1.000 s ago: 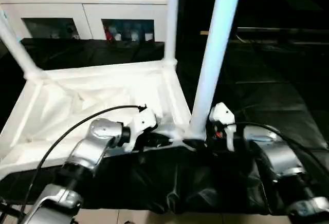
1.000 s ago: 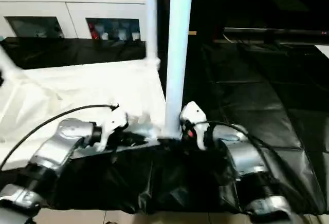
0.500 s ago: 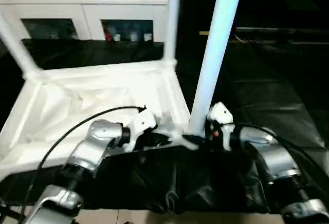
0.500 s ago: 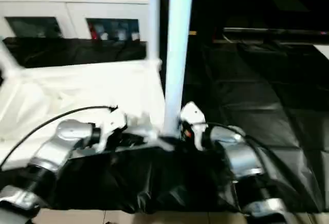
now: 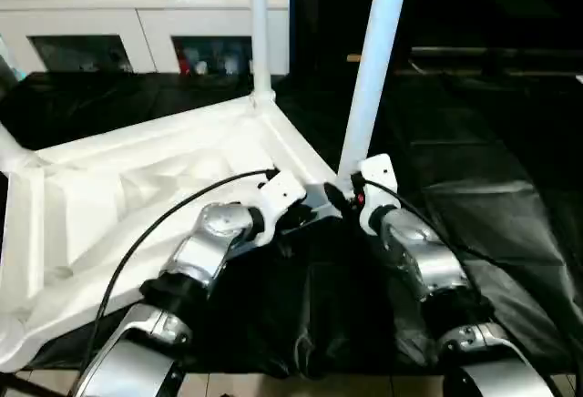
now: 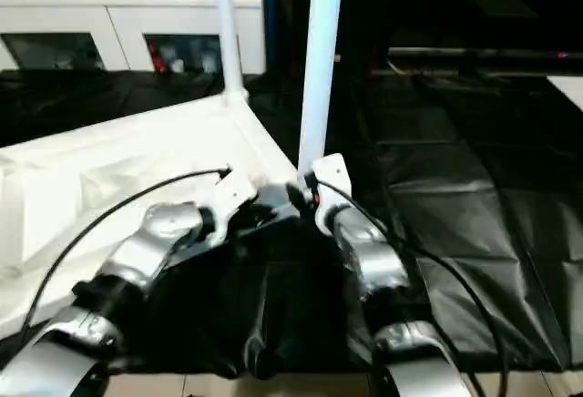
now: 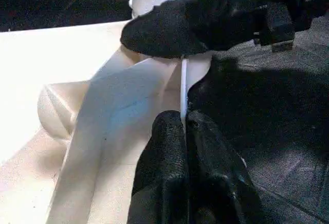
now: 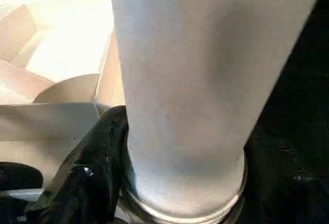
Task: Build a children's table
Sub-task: Rotate leg to tighten
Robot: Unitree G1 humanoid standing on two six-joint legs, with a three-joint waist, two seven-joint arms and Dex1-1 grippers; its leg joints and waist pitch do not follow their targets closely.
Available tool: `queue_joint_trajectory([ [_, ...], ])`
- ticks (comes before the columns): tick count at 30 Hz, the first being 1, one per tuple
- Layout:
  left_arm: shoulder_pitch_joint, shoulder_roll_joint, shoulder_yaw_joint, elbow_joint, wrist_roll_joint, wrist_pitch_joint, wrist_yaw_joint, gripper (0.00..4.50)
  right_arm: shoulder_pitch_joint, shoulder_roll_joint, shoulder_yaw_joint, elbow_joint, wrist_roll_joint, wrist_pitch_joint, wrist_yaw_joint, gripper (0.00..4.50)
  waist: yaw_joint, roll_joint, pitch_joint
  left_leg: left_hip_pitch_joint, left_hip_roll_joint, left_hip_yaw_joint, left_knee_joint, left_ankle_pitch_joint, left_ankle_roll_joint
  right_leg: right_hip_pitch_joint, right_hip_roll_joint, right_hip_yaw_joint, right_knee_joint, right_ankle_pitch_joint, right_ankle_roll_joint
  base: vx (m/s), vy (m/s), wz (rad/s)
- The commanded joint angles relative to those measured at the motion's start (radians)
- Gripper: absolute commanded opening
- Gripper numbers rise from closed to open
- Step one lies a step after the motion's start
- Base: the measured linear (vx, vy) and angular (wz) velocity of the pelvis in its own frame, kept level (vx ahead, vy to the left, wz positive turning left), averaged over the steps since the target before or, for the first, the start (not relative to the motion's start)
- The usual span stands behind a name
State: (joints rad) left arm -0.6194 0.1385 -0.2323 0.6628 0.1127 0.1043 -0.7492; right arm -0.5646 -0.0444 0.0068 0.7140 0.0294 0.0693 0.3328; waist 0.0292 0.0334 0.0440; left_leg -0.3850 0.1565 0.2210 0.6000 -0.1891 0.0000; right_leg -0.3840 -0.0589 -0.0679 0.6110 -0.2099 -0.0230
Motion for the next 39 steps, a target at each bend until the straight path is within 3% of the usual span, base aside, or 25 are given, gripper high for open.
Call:
queue_joint_trajectory([
  [1, -0.032, -0.048, 0.010, -0.033, -0.042, -0.061, 0.009, 0.00, 0.003, 0.070, 0.056, -0.003, 0.038, 0.010, 0.119, 3.46, -0.003, -0.008, -0.061, 0.022, 0.090, -0.052, -0.064, -0.136, 0.077, 0.039, -0.111, 0.064, -0.071, -0.055, -0.243, 0.000, 0.000, 0.00],
  [2, -0.029, -0.045, 0.011, -0.036, -0.046, -0.062, 0.001, 0.00, 0.005, 0.066, 0.054, -0.008, 0.045, 0.012, 0.131, 3.76, -0.002, -0.008, -0.060, 0.023, 0.091, -0.053, -0.064, -0.143, 0.078, 0.039, -0.112, 0.064, -0.073, -0.074, -0.241, 0.000, 0.000, 0.00],
  [4, -0.012, -0.029, 0.006, -0.056, -0.063, -0.063, -0.046, 0.00, 0.014, 0.037, 0.066, -0.029, 0.054, 0.020, 0.193, 3.85, -0.001, -0.003, -0.059, 0.025, 0.091, -0.054, -0.066, -0.155, 0.071, 0.038, -0.110, 0.063, -0.075, -0.100, -0.237, 0.000, 0.000, 0.00],
  [5, -0.002, -0.018, 0.003, -0.066, -0.073, -0.067, -0.078, 0.00, 0.020, 0.015, 0.078, -0.041, 0.054, 0.019, 0.234, 3.88, -0.003, -0.006, -0.060, 0.023, 0.092, -0.054, -0.065, -0.152, 0.072, 0.040, -0.110, 0.064, -0.073, -0.090, -0.238, 0.000, 0.000, 0.00],
  [8, 0.024, 0.018, -0.003, -0.095, -0.091, -0.071, -0.153, 0.00, 0.047, -0.059, 0.118, -0.090, 0.060, 0.020, 0.383, 3.88, -0.002, -0.006, -0.060, 0.020, 0.092, -0.053, -0.064, -0.148, 0.084, 0.042, -0.111, 0.063, -0.072, -0.073, -0.246, 0.000, 0.000, 0.00],
  [12, 0.047, 0.055, -0.001, -0.119, -0.116, -0.082, -0.228, 0.00, 0.082, -0.147, 0.163, -0.149, 0.054, 0.015, 0.531, 3.88, 0.004, -0.004, -0.056, 0.021, 0.094, -0.053, -0.064, -0.161, 0.086, 0.041, -0.108, 0.060, -0.076, -0.114, -0.238, 0.000, 0.000, 0.00],
  [16, 0.071, 0.083, 0.008, -0.152, -0.151, -0.078, -0.309, 0.00, 0.111, -0.210, 0.179, -0.209, 0.076, 0.038, 0.658, 3.88, 0.006, -0.004, -0.055, 0.023, 0.095, -0.053, -0.065, -0.190, 0.074, 0.038, -0.109, 0.062, -0.081, -0.175, -0.233, 0.000, 0.000, 0.00],
  [19, 0.088, 0.105, 0.010, -0.188, -0.179, -0.054, -0.366, 0.00, 0.127, -0.249, 0.193, -0.255, 0.096, 0.066, 0.737, 3.88, 0.007, -0.003, -0.056, 0.023, 0.097, -0.052, -0.066, -0.181, 0.078, 0.036, -0.105, 0.061, -0.076, -0.154, -0.236, 0.000, 0.000, 0.00],
  [22, 0.104, 0.125, 0.005, -0.216, -0.196, -0.033, -0.416, 0.00, 0.141, -0.275, 0.210, -0.289, 0.103, 0.086, 0.780, 3.55, 0.013, -0.002, -0.057, 0.022, 0.097, -0.051, -0.064, -0.162, 0.086, 0.037, -0.107, 0.061, -0.074, -0.139, -0.239, 0.000, 0.000, 0.00],
  [32, 0.138, 0.162, -0.008, -0.274, -0.220, 0.019, -0.507, 0.00, 0.179, -0.302, 0.248, -0.352, 0.091, 0.114, 0.834, 2.77, 0.016, 0.000, -0.052, 0.026, 0.095, -0.053, -0.069, -0.200, 0.056, 0.031, -0.106, 0.063, -0.083, -0.209, -0.222, 0.000, 0.000, 0.00],
  [37, 0.121, 0.137, 0.001, -0.240, -0.178, -0.008, -0.427, 0.00, 0.179, -0.257, 0.234, -0.338, 0.090, 0.113, 0.766, 2.68, 0.014, 0.000, -0.053, 0.024, 0.095, -0.053, -0.068, -0.185, 0.059, 0.032, -0.106, 0.063, -0.080, -0.190, -0.224, 0.000, 0.000, 0.00],
  [39, 0.093, 0.115, 0.008, -0.191, -0.133, -0.035, -0.325, 0.00, 0.164, -0.215, 0.213, -0.295, 0.071, 0.101, 0.674, 2.67, 0.008, 0.000, -0.052, 0.024, 0.092, -0.054, -0.068, -0.196, 0.052, 0.029, -0.107, 0.064, -0.086, -0.215, -0.218, 0.000, 0.000, 0.00],
])
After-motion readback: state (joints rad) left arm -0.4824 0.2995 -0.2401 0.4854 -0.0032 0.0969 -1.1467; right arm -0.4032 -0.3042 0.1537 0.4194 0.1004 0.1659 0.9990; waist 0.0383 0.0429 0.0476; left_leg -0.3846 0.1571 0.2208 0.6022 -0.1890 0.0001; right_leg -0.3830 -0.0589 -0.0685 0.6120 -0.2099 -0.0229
